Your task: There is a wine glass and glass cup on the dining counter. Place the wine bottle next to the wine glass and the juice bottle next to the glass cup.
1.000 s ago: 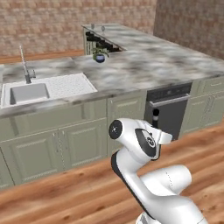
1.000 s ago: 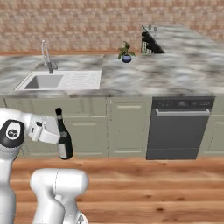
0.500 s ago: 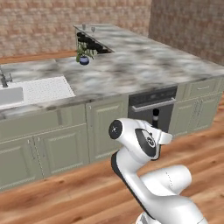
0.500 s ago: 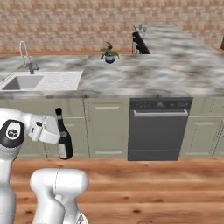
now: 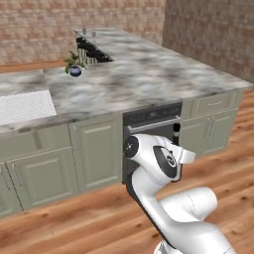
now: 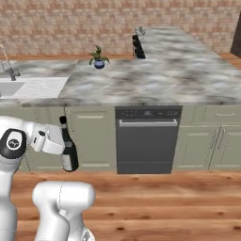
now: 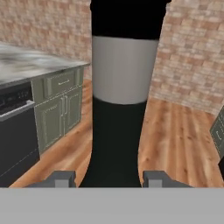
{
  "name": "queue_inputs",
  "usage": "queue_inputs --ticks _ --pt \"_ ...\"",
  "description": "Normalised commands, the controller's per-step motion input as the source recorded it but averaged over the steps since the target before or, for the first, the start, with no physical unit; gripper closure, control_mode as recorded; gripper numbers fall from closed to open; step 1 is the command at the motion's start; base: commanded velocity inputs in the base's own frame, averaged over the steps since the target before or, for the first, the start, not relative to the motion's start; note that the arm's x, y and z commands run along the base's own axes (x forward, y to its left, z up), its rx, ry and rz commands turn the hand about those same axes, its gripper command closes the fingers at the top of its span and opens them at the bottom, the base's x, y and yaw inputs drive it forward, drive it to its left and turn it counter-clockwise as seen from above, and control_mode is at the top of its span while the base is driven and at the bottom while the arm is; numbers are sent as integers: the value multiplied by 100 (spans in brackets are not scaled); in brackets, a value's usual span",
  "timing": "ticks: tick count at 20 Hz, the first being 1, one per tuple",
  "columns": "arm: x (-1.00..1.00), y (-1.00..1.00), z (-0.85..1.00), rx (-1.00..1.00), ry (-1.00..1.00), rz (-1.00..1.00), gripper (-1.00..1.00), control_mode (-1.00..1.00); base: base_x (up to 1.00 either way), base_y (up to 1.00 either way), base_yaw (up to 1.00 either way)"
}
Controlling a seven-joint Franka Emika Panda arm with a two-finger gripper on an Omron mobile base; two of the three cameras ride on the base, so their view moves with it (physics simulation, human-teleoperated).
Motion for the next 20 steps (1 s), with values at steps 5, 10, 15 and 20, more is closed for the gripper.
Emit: queue_inputs --ticks 5,10,15,20 --pt "0 0 0 0 0 0 100 100 42 -64 0" --pt "0 0 0 0 0 0 100 100 46 -62 0" --pt "0 0 0 0 0 0 100 100 43 -61 0" --pt "0 0 0 0 0 0 100 100 38 -55 -9"
